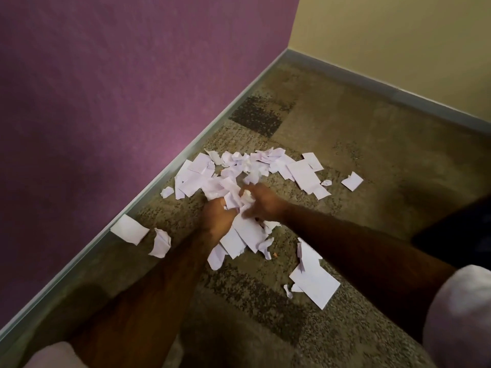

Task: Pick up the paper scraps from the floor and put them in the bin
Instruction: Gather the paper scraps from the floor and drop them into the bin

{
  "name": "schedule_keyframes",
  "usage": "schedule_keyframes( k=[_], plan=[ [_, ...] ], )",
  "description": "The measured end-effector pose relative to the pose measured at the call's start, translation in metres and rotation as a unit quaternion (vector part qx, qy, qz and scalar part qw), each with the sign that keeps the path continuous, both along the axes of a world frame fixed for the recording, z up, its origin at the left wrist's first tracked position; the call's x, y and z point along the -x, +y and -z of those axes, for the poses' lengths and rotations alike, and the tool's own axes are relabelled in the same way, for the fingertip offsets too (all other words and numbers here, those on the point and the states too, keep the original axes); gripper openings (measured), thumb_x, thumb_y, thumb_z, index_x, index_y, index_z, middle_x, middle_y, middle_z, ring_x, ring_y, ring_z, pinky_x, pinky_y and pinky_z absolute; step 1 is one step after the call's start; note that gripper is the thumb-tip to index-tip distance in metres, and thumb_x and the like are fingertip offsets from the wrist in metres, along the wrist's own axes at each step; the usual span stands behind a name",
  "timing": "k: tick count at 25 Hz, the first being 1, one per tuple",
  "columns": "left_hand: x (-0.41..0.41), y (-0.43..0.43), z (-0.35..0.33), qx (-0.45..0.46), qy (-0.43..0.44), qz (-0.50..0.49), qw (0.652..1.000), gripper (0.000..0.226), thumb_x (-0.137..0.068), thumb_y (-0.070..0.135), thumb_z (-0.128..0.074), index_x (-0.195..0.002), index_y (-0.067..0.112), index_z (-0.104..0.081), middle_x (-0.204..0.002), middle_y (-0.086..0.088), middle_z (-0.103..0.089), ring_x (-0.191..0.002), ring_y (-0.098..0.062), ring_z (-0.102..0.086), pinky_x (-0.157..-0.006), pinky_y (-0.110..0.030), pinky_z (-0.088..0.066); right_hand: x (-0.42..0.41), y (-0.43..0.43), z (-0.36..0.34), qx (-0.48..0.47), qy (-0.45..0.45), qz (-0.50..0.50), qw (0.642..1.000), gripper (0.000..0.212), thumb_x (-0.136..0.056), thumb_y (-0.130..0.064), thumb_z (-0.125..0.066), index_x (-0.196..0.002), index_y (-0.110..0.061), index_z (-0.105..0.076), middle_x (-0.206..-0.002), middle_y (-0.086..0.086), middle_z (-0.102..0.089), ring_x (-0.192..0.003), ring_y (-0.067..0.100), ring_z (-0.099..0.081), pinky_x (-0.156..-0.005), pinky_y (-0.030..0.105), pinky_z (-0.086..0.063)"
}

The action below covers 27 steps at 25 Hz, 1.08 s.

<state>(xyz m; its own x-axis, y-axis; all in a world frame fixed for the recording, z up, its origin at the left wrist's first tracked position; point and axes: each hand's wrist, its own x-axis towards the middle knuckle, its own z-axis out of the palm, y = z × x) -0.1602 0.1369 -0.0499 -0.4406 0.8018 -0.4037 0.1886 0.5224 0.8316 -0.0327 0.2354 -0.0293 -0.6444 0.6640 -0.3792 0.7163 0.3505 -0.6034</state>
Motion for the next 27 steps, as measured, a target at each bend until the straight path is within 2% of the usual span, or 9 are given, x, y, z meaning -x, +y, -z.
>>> schedule_keyframes(
  k=[3,5,7,10,17,20,22,24,27],
  plan=[
    [-0.002,0.002,-0.018,-0.002,-0.009,0.025,1.0,0.021,-0.085,0.021,-0.069,-0.101,0.007,-0.067,-0.094,-0.014,-0.072,-0.08,-0.03,-0.07,-0.073,-0.044,-0.059,-0.028,0.003,-0.018,0.089,0.05,0.134,0.986,0.041,-0.081,0.001,-0.074,-0.115,-0.007,-0.055,-0.105,0.018,-0.065,-0.075,0.029,-0.071,-0.064,0.043,-0.061],
    [0.001,0.009,-0.039,-0.021,-0.025,0.032,0.999,0.025,-0.086,0.019,-0.07,-0.107,0.007,-0.067,-0.104,-0.011,-0.072,-0.088,-0.029,-0.07,-0.077,-0.047,-0.061,-0.051,0.009,-0.037,0.118,0.062,0.19,0.973,0.048,-0.082,0.001,-0.073,-0.121,-0.008,-0.046,-0.106,0.021,-0.065,-0.076,0.033,-0.072,-0.064,0.049,-0.062],
    [0.001,0.02,-0.069,-0.04,-0.006,0.056,0.998,0.031,-0.086,0.021,-0.072,-0.113,0.01,-0.066,-0.109,-0.006,-0.07,-0.092,-0.024,-0.068,-0.075,-0.041,-0.061,-0.077,0.013,-0.058,0.144,0.08,0.233,0.958,0.058,-0.082,0.0,-0.075,-0.126,-0.011,-0.038,-0.11,0.022,-0.065,-0.084,0.037,-0.072,-0.062,0.046,-0.062],
    [-0.01,0.038,-0.117,-0.055,0.073,0.13,0.987,0.037,-0.084,0.029,-0.075,-0.116,0.014,-0.066,-0.107,0.002,-0.065,-0.085,-0.013,-0.064,-0.058,-0.022,-0.05,-0.118,0.016,-0.096,0.138,0.085,0.251,0.954,0.061,-0.079,-0.004,-0.079,-0.128,-0.003,-0.042,-0.106,0.019,-0.069,-0.076,0.029,-0.074,-0.057,0.039,-0.062],
    [-0.118,0.066,-0.216,-0.155,0.063,0.271,0.948,0.031,-0.08,0.037,-0.077,-0.104,0.02,-0.069,-0.104,0.008,-0.065,-0.077,0.001,-0.061,-0.055,-0.018,-0.05,-0.231,-0.011,-0.215,0.031,0.16,0.32,0.933,0.039,-0.08,-0.011,-0.079,-0.113,-0.002,-0.061,-0.099,0.015,-0.072,-0.081,0.026,-0.075,-0.062,0.04,-0.062],
    [-0.182,0.075,-0.25,-0.188,0.038,0.324,0.926,0.024,-0.08,0.035,-0.077,-0.096,0.021,-0.067,-0.1,0.01,-0.064,-0.074,0.0,-0.063,-0.048,-0.014,-0.051,-0.293,-0.035,-0.256,-0.013,0.189,0.373,0.908,0.03,-0.08,-0.005,-0.078,-0.106,0.002,-0.065,-0.094,0.017,-0.071,-0.077,0.028,-0.072,-0.061,0.039,-0.062],
    [-0.226,0.082,-0.267,-0.218,0.009,0.344,0.913,0.024,-0.079,0.032,-0.079,-0.094,0.016,-0.071,-0.097,0.01,-0.069,-0.075,-0.006,-0.068,-0.058,-0.024,-0.059,-0.336,-0.051,-0.279,-0.034,0.204,0.408,0.889,0.029,-0.079,-0.002,-0.077,-0.106,0.003,-0.066,-0.098,0.018,-0.071,-0.08,0.029,-0.071,-0.06,0.038,-0.06],
    [-0.276,0.091,-0.277,-0.247,-0.031,0.351,0.903,0.024,-0.079,0.027,-0.078,-0.098,0.012,-0.074,-0.096,0.003,-0.074,-0.077,-0.011,-0.072,-0.067,-0.03,-0.061,-0.379,-0.064,-0.295,-0.055,0.205,0.447,0.869,0.033,-0.078,-0.002,-0.077,-0.109,0.003,-0.066,-0.1,0.019,-0.072,-0.082,0.029,-0.071,-0.058,0.034,-0.059],
    [-0.351,0.1,-0.28,-0.247,-0.041,0.389,0.887,0.027,-0.078,0.028,-0.073,-0.098,0.009,-0.073,-0.103,-0.014,-0.071,-0.075,-0.026,-0.073,-0.066,-0.033,-0.059,-0.426,-0.072,-0.303,-0.083,0.168,0.547,0.816,0.038,-0.077,0.0,-0.078,-0.113,-0.001,-0.066,-0.1,0.019,-0.072,-0.084,0.03,-0.074,-0.06,0.036,-0.062]
  ],
)
